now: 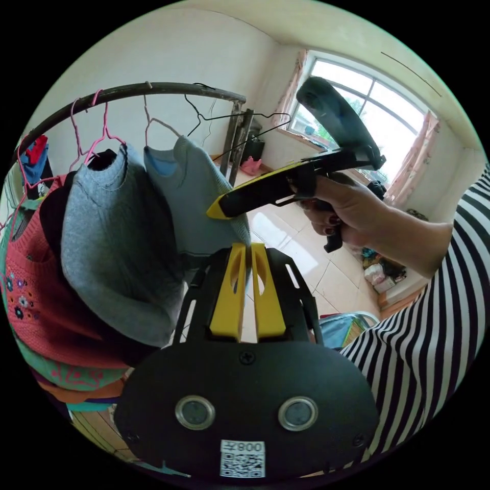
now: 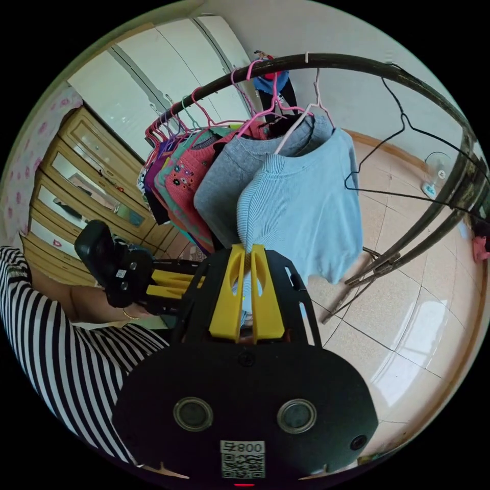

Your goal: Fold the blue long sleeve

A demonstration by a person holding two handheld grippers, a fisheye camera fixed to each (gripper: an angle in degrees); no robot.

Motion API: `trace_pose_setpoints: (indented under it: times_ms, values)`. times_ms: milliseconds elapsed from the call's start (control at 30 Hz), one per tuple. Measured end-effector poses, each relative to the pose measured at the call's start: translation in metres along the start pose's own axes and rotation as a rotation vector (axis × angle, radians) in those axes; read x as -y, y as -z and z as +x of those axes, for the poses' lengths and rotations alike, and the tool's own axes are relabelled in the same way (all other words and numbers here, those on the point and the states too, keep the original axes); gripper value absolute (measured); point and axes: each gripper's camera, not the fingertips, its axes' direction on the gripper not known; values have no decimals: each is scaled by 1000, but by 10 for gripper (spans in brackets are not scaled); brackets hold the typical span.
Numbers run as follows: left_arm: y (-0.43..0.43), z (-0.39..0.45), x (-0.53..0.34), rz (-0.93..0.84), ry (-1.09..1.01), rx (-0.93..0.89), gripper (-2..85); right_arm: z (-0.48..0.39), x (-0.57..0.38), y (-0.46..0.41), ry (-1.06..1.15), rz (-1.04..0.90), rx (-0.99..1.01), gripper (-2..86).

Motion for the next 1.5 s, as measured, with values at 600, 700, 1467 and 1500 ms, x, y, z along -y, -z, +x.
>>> trace_pose_setpoints:
  times_ms: [600,700,1467,1500]
  values:
    - [41,42,21,2,-10,-132,17,-23,-33,26,-10,-29,-92,34]
    - [65,24,25,-6,8,-139,19,-28,-38,35,-4,2,-106,21]
    - [136,-205,120,232,435,-737,38,-32,-66,73,-39,36,-131,11]
    - [138,-207,121,232,441,-745,35,-32,-67,74,-38,36,-140,11]
